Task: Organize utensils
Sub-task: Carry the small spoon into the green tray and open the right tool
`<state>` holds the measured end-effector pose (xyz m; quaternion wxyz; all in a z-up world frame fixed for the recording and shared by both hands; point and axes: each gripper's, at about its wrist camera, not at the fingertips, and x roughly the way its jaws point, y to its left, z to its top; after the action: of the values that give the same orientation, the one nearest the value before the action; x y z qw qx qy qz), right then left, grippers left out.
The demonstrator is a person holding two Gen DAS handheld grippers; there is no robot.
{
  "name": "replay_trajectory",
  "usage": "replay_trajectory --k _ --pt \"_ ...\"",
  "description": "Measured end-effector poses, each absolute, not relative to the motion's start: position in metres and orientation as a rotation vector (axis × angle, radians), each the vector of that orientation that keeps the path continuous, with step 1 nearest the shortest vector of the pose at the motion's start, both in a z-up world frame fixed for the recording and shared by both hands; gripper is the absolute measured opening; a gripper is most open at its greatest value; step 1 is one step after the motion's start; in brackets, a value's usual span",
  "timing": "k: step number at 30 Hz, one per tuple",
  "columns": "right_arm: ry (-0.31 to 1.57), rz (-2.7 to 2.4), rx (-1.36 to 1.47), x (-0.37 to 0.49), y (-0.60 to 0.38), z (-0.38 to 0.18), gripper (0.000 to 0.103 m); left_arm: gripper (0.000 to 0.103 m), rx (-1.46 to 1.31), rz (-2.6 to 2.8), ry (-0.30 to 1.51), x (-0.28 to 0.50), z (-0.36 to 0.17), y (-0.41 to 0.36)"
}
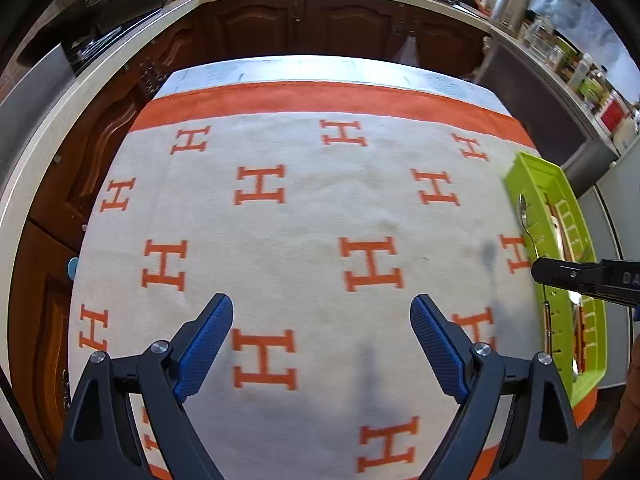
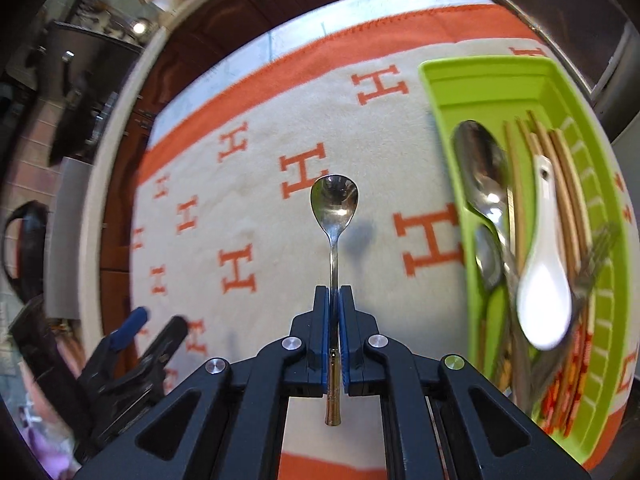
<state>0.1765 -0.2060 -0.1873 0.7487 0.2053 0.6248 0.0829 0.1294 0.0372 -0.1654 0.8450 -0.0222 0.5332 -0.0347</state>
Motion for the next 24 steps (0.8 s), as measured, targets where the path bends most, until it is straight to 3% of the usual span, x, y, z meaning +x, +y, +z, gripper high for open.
replay_trajectory --k 11,24 --pt "1.223 0.137 0.375 0.107 -0.288 -0.128 0.004 0.089 0.029 -0.209 1.109 0.111 -0.141 -0.043" --pt "1.247 -0.061 0.136 0.1 -0.328 -0.16 0.007 0.089 0.014 -0.249 1.134 0.104 -0.139 -0.085"
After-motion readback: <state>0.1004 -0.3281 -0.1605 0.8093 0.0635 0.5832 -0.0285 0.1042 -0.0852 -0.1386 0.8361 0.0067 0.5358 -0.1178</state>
